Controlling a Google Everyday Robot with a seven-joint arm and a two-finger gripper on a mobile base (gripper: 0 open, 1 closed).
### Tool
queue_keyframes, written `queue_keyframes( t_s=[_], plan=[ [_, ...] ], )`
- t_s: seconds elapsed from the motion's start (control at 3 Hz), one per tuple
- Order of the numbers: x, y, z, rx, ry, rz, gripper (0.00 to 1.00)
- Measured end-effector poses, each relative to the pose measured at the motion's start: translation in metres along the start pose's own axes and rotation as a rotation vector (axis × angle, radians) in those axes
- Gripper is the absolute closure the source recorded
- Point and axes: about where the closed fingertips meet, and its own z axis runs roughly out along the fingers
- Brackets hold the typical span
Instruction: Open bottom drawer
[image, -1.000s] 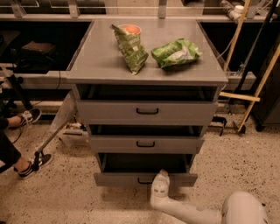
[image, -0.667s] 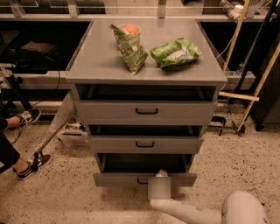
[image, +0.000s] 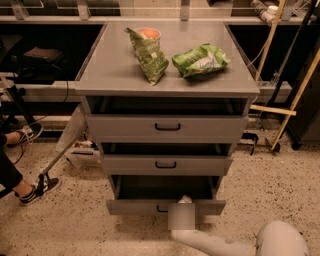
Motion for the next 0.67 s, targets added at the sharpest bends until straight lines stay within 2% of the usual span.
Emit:
queue_keyframes(
  t_s=[0.67],
  plan=[
    [0.003,0.003,-0.0066,0.002,-0.005,-0.014,1.0]
  ],
)
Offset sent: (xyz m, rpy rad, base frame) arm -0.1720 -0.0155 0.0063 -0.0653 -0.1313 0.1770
